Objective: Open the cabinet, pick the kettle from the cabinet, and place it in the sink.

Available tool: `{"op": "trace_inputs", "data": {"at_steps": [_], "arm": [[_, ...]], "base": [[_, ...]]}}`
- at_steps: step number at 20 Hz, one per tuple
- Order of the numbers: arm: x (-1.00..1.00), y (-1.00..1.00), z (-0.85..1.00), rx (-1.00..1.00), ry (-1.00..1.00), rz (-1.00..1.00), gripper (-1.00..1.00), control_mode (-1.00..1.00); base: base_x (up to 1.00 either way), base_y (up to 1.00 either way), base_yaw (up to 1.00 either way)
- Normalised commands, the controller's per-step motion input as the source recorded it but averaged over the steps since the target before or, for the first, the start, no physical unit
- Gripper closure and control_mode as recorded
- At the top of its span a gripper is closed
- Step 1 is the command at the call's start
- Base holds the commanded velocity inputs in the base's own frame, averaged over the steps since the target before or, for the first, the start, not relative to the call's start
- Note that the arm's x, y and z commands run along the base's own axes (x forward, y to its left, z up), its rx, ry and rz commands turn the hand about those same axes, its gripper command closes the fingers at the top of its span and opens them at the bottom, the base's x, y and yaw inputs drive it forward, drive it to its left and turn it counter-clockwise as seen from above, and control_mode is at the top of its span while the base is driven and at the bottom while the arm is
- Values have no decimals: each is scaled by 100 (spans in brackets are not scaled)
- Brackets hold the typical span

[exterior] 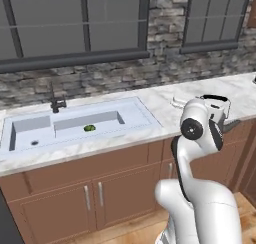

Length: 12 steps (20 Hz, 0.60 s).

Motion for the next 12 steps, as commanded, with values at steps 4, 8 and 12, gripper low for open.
{"op": "trace_inputs", "data": {"at_steps": [4,8,12], "arm": [[0,0,0,0,0,0,100,100],[0,0,0,0,0,0,100,100],[0,0,0,0,0,0,100,100]], "base": [[0,74,0],[0,75,0],[0,75,0]]}}
